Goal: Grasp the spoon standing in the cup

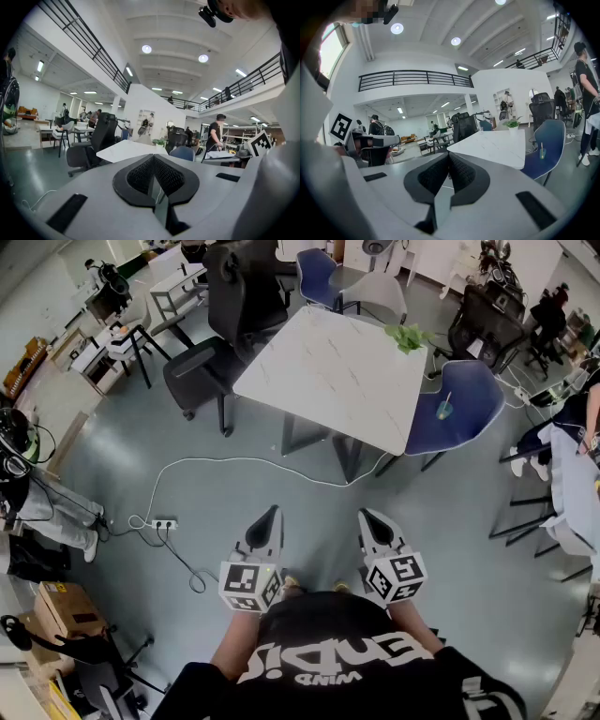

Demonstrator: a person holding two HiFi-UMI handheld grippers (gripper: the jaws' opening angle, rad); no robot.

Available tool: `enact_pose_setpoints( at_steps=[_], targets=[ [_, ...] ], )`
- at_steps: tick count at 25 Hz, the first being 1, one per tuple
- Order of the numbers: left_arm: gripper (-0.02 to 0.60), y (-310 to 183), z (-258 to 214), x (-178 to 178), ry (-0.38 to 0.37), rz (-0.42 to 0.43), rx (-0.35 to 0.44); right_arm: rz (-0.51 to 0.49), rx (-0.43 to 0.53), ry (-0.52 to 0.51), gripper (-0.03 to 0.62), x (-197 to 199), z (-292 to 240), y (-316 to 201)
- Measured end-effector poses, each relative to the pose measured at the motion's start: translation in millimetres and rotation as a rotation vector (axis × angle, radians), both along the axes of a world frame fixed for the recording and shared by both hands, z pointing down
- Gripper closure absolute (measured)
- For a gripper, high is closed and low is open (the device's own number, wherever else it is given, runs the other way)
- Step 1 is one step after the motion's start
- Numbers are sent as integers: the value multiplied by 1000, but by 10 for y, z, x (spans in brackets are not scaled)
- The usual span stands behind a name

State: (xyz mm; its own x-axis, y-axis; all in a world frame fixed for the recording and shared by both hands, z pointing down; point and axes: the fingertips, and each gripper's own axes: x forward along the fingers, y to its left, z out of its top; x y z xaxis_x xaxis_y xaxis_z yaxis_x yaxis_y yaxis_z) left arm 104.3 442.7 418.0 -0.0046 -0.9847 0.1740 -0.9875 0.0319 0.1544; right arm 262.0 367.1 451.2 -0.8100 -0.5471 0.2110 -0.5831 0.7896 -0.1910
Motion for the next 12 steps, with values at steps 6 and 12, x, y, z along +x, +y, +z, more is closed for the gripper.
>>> enact_pose_setpoints(
  at_steps=[6,12],
  targets=[
    [568,-40,-4,-64,3,22,2,-14,3,4,582,-127,5,36],
    [568,-68,-29,-199,20,56,19,19,0,8,582,-281,64,47]
  ],
)
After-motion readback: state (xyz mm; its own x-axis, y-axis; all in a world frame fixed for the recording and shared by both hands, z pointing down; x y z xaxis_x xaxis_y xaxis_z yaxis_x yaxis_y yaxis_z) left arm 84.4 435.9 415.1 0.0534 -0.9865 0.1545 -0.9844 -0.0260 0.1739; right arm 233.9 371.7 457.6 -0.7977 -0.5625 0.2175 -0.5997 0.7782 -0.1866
